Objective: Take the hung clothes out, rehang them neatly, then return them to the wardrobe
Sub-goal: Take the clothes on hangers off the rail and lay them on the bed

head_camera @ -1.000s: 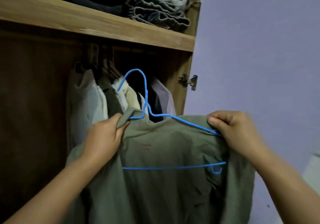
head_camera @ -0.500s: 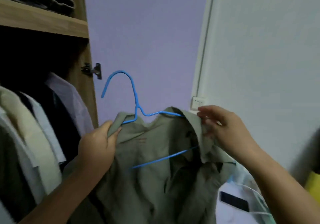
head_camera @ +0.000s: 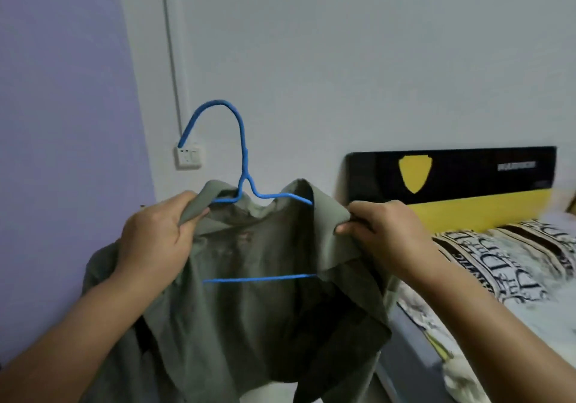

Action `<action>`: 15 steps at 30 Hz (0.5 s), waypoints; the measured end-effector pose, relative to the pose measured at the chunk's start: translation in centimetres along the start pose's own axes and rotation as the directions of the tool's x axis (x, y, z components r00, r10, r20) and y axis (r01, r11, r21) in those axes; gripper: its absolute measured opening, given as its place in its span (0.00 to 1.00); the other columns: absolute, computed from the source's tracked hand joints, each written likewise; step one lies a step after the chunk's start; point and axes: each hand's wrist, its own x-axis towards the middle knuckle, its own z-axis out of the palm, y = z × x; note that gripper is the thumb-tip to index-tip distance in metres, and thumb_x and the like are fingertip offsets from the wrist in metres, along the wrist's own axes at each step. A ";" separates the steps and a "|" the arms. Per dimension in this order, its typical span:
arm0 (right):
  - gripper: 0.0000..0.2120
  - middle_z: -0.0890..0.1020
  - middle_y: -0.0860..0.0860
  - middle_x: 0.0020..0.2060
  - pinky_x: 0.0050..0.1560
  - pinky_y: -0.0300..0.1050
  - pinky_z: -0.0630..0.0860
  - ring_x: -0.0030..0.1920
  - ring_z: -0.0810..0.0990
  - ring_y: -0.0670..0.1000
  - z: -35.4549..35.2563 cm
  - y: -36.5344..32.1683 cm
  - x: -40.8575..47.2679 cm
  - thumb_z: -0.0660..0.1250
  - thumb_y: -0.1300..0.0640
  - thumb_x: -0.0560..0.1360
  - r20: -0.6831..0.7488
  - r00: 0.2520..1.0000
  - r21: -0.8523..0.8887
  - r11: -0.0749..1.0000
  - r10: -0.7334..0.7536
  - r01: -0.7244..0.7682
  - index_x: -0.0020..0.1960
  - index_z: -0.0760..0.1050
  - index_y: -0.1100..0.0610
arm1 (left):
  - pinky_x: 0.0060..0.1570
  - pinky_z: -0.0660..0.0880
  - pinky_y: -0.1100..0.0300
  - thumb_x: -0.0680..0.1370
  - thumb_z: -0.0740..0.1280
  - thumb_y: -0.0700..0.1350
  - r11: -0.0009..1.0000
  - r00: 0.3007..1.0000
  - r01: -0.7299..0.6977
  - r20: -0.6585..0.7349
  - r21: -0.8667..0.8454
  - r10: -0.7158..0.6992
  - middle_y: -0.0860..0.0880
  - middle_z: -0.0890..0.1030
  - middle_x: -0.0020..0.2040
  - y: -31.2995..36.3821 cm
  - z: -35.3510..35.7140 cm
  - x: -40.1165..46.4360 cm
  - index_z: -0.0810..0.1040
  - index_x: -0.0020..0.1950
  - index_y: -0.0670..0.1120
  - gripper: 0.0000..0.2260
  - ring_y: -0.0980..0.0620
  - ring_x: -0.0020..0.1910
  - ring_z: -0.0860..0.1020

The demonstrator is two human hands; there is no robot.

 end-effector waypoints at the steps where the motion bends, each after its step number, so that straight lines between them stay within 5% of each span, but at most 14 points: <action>1: 0.18 0.72 0.53 0.26 0.32 0.48 0.59 0.36 0.75 0.59 -0.7 0.8 -1.0 0.67 0.47 0.72 -0.023 1.000 -0.013 1.000 0.011 -0.011 0.31 0.63 0.53 | 0.33 0.71 0.51 0.71 0.61 0.46 0.999 0.999 -0.024 0.020 -0.026 0.025 0.36 0.78 0.31 1.2 1.1 0.2 0.80 0.44 0.37 0.14 0.35 0.32 0.78; 4: 0.18 0.68 0.48 0.24 0.30 0.49 0.60 0.31 0.71 0.55 -2.9 3.2 -4.1 0.67 0.48 0.73 -0.109 0.989 0.009 0.995 0.095 -0.095 0.30 0.66 0.55 | 0.35 0.71 0.51 0.71 0.61 0.48 0.987 0.994 -0.063 0.079 -0.148 0.075 0.38 0.78 0.32 5.7 4.4 0.8 0.79 0.43 0.38 0.14 0.37 0.34 0.78; 7: 0.23 0.61 0.47 0.21 0.28 0.48 0.58 0.27 0.64 0.52 -5.6 6.5 -7.5 0.68 0.47 0.71 -0.251 0.943 -0.047 0.970 0.220 -0.238 0.27 0.59 0.53 | 0.34 0.68 0.54 0.73 0.60 0.51 0.951 0.977 -0.099 0.155 -0.294 0.150 0.44 0.76 0.31 10.5 7.8 1.0 0.78 0.43 0.40 0.15 0.39 0.34 0.76; 12: 0.21 0.65 0.48 0.21 0.30 0.48 0.62 0.28 0.67 0.54 -12.3 13.4 -14.7 0.63 0.43 0.70 -0.366 0.843 -0.100 0.884 0.394 -0.457 0.27 0.62 0.54 | 0.46 0.72 0.52 0.69 0.57 0.72 0.778 0.890 0.047 0.380 -0.626 0.252 0.50 0.80 0.43 19.7 12.7 0.3 0.74 0.52 0.50 0.28 0.47 0.44 0.77; 15: 0.20 0.69 0.51 0.23 0.31 0.48 0.65 0.30 0.70 0.54 -16.1 17.6 -19.6 0.65 0.45 0.71 -0.390 0.793 -0.094 0.837 0.468 -0.540 0.27 0.66 0.55 | 0.48 0.72 0.61 0.79 0.59 0.55 0.717 0.835 0.117 0.459 -0.688 0.304 0.57 0.80 0.46 25.0 16.5 -0.7 0.74 0.49 0.59 0.05 0.57 0.47 0.78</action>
